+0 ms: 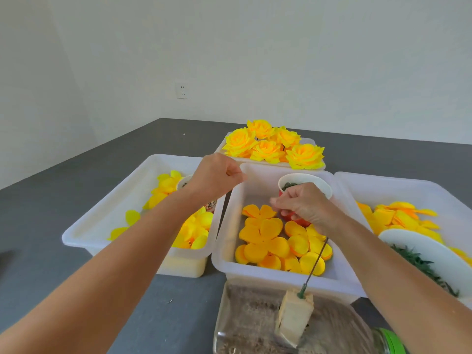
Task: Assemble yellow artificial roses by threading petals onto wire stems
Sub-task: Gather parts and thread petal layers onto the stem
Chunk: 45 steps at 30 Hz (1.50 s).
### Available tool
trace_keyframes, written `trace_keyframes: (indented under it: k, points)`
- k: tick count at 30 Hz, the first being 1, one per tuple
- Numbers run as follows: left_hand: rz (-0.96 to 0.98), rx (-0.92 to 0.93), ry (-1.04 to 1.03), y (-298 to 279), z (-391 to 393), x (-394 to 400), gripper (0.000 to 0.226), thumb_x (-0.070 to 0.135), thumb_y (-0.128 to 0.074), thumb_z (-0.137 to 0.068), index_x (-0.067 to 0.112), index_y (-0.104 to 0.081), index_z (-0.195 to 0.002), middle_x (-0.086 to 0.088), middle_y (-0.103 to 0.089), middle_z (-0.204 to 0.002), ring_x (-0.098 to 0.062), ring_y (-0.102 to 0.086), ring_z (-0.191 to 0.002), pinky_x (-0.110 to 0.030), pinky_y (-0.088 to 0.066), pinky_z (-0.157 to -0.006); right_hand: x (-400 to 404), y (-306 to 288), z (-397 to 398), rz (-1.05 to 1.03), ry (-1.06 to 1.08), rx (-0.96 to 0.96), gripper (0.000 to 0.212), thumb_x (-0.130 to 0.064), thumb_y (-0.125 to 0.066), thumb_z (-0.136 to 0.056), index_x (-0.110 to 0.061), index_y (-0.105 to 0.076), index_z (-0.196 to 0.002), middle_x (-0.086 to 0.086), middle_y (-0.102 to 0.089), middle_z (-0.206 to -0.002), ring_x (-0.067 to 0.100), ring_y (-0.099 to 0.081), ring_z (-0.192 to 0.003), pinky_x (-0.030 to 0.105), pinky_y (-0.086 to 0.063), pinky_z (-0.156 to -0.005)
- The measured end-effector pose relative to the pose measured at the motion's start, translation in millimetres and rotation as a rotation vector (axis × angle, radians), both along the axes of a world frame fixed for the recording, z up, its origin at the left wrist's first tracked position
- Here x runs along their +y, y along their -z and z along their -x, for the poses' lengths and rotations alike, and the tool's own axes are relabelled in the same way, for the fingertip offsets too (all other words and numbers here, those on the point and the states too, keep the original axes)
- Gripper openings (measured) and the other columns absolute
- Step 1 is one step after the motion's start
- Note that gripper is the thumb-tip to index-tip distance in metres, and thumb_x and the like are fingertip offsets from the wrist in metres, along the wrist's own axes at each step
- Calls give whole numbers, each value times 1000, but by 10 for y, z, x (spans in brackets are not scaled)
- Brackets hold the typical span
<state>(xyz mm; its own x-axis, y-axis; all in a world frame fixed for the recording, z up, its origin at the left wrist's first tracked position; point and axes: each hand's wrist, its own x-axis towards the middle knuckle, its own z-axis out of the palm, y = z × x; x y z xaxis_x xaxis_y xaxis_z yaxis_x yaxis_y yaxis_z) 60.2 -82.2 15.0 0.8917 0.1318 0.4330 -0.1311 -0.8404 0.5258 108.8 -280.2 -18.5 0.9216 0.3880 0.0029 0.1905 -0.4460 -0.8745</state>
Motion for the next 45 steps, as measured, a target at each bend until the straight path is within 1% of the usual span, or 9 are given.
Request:
trace_keyframes:
  k: [6,10,13,19,25,31,35,39,45]
  points:
    - [-71,-15,75,201,-184,-348,39,9,-61,-82,18,-46,-48,13,-40,-48,-8,-38,-51,-20,-22,-52,7,183,-35,275,-32,-203,26,-35,-74,-78,-10,-66,-75,1,-65,-72,16,-62,-64,24,-44,-56]
    - [-71,7,100,362,-192,-384,26,15,-62,-85,2,-61,-62,-8,-58,-61,-19,-46,-59,-31,-37,-59,17,237,-31,453,-105,-184,42,-37,-78,-71,-2,-68,-91,8,-70,-84,19,-65,-74,31,-50,-65]
    - [-82,-25,108,379,-192,-370,28,15,-63,-85,6,-57,-59,-5,-51,-58,-18,-42,-57,-28,-32,-56,49,252,-15,505,-139,-162,46,-33,-80,-71,-3,-68,-103,9,-69,-100,23,-63,-91,39,-52,-85]
    - [-82,-46,96,379,-198,-358,36,16,-64,-84,12,-47,-53,3,-42,-50,-15,-37,-52,-27,-31,-54,45,242,17,502,-149,-112,28,-32,-78,-72,-8,-63,-75,4,-59,-74,17,-52,-70,29,-40,-63]
    - [-83,-49,97,377,-194,-349,31,17,-63,-85,8,-54,-57,-4,-52,-57,-18,-44,-57,-30,-36,-57,39,192,29,328,-82,38,37,-11,-80,-72,0,-62,-102,14,-65,-80,18,-60,-59,28,-52,-59]
    - [-30,30,228,387,-179,-373,24,30,-69,-82,8,-71,-75,6,-61,-62,-8,-52,-59,-25,-40,-59,-20,174,-31,174,-2,104,32,-8,-81,-69,-1,-65,-95,18,-67,-79,24,-63,-67,36,-56,-72]
    - [-118,231,288,377,-180,-410,47,45,-69,-78,16,-64,-114,2,-67,-102,-12,-60,-95,-30,-48,-84,-27,165,-79,16,91,94,16,0,-77,-71,-1,-67,-83,8,-64,-64,12,-61,-50,26,-56,-56]
    - [-79,265,315,347,-180,-401,27,30,-72,-79,15,-70,-101,1,-68,-94,-16,-61,-90,-35,-49,-81,-33,142,-90,-127,66,68,15,-4,-79,-71,-11,-66,-71,-4,-65,-50,4,-60,-44,16,-53,-48]
    - [-29,203,278,329,-169,-386,14,12,-66,-82,7,-72,-94,-9,-70,-89,-17,-59,-76,-32,-48,-71,-25,148,-67,-236,78,193,22,-18,-75,-78,-7,-66,-93,5,-69,-77,12,-66,-67,27,-56,-66]
